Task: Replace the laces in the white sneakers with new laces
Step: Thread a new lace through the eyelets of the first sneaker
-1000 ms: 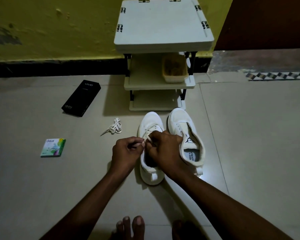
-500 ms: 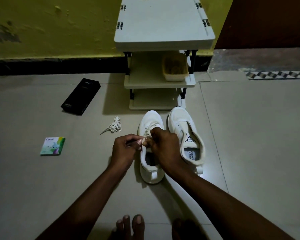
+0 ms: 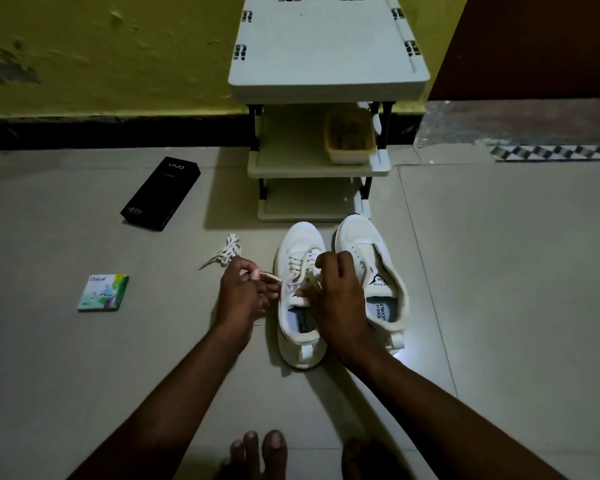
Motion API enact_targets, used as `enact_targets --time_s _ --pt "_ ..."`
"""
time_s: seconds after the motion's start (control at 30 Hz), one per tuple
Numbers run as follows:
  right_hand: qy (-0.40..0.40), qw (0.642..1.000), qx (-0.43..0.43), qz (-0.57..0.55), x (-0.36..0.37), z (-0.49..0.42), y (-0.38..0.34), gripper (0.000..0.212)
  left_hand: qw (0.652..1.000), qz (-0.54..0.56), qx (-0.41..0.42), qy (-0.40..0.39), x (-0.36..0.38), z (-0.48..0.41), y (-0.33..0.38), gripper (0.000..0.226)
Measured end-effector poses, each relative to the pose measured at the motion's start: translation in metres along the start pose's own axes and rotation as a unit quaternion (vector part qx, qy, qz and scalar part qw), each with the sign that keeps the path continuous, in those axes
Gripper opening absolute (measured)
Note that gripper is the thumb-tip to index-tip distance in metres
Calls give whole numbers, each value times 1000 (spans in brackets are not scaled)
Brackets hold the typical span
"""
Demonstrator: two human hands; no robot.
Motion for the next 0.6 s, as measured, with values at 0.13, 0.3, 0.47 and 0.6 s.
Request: enact_targets --time_s 0.13,0.3,0.47,0.6 --pt "-3 1000 0 3 4 1 -2 47 988 152 6 -23 -10 -12 13 33" --pt "-5 1000 -15 20 7 -1 -1 40 903 -299 287 -111 -19 -17 47 18" --pt "-4 1000 -13 13 8 0 1 38 810 -485 285 -167 -21 -22 42 14" --pt "-8 1000 -9 0 9 0 2 37 975 -47 174 -128 -25 -14 50 26"
Point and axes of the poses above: each hand's wrist, its own z-axis away from the middle knuckle, its own x-axis out of the palm, y = z × x, the point moved 5 cm from there along -z, towards the middle knuckle, and after that the axes turned 5 degrees about -y, right-handed, at the moved point
